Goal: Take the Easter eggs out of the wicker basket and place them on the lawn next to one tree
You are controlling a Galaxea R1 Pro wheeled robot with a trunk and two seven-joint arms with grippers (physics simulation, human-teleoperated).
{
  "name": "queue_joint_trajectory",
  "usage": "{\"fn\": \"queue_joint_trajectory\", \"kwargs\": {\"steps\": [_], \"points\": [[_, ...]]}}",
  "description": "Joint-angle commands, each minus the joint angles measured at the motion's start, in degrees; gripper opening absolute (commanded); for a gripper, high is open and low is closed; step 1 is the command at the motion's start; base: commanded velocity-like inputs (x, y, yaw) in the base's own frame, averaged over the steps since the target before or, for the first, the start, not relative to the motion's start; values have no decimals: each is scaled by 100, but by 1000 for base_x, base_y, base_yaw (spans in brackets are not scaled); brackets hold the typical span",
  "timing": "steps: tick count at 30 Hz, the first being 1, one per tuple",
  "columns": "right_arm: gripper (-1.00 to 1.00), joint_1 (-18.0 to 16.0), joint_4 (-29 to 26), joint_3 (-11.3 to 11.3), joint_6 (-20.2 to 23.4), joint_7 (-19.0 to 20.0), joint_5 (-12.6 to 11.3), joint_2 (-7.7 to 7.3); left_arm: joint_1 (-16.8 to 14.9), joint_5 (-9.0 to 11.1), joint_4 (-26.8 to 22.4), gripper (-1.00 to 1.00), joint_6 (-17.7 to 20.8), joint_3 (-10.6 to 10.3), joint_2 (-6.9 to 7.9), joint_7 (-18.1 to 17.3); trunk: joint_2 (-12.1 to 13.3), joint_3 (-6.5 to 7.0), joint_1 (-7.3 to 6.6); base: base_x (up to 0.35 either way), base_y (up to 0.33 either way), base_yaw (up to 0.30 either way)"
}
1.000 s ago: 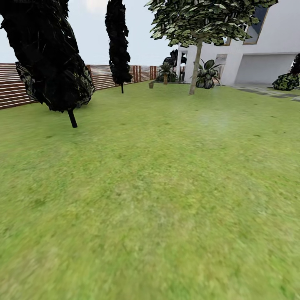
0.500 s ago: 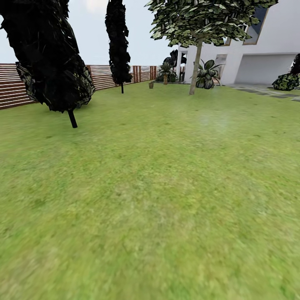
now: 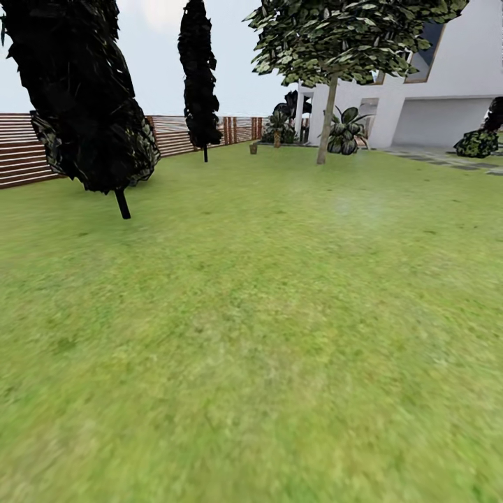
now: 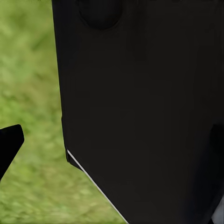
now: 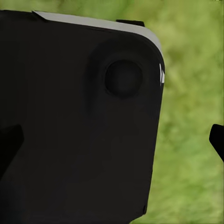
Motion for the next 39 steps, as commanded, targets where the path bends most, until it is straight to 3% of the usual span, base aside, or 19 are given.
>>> {"fn": "queue_joint_trajectory", "kwargs": {"steps": [1, 19, 39], "points": [[100, -3, 5, 8, -17, -3, 27, -2, 4, 9, -11, 100, -2, 5, -1, -4, -2, 2, 0, 0, 0, 0], [100, -3, 5, 17, -16, -3, 27, -7, 4, 9, -9, 100, 2, 5, -1, -4, -2, 8, 0, 17, 0, 0], [100, -3, -23, 17, -8, -3, 25, -11, 4, 7, -2, 100, 5, 3, -6, -13, -2, 8, 0, 327, 0, 0]]}}
